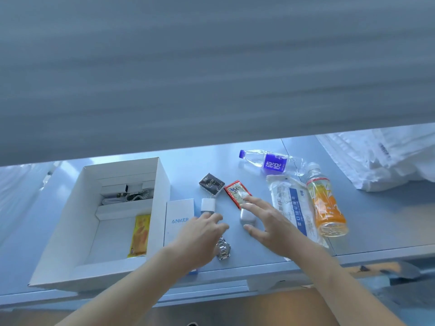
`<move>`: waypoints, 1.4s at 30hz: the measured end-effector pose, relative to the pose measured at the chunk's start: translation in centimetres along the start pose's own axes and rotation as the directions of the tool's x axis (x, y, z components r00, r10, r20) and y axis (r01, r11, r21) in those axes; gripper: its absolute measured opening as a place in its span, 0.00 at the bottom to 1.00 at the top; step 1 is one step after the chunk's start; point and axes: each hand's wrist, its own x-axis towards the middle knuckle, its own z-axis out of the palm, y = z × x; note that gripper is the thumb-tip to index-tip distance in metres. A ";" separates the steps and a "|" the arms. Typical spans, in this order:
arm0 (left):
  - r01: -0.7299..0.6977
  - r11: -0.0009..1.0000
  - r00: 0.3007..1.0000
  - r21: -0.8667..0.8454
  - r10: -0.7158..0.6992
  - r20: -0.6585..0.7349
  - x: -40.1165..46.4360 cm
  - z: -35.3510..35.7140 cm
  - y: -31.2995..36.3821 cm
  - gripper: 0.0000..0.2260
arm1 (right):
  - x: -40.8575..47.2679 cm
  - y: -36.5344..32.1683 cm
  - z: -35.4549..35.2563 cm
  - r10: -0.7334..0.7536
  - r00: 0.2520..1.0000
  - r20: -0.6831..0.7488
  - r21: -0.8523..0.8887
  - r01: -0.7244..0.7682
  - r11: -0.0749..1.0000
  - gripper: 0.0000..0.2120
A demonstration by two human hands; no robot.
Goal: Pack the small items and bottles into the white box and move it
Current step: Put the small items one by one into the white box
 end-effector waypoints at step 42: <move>-0.095 0.804 0.882 -0.587 -0.206 -0.424 -4.1 -4.6 0.1 0.13 | 2.0 -6.4 1.2 -0.183 0.976 -0.121 0.235 0.208 0.950 0.13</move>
